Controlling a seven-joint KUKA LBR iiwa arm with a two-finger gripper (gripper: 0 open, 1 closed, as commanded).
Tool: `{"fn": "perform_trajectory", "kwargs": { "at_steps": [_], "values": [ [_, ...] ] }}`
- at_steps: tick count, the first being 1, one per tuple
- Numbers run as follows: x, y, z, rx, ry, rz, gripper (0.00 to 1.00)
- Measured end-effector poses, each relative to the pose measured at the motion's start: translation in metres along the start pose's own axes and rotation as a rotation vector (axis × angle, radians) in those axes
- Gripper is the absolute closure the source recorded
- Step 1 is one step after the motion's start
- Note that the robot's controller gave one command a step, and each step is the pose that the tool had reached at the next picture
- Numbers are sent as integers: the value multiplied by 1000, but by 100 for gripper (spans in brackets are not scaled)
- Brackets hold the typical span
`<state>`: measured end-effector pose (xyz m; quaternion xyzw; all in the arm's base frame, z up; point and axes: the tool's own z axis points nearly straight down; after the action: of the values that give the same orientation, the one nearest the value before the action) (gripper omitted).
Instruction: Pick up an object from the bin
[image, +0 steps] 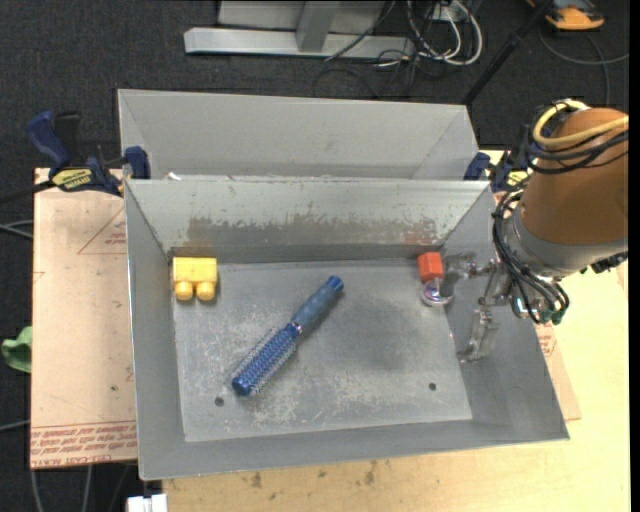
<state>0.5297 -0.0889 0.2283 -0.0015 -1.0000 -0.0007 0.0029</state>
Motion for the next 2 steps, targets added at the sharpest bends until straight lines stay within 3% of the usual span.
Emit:
{"fn": "perform_trajectory", "kwargs": {
  "at_steps": [1,2],
  "values": [
    [-71,78,38,-3,-8,165,0],
    [-88,141,78,-2,-6,-14,0]
  ]
}}
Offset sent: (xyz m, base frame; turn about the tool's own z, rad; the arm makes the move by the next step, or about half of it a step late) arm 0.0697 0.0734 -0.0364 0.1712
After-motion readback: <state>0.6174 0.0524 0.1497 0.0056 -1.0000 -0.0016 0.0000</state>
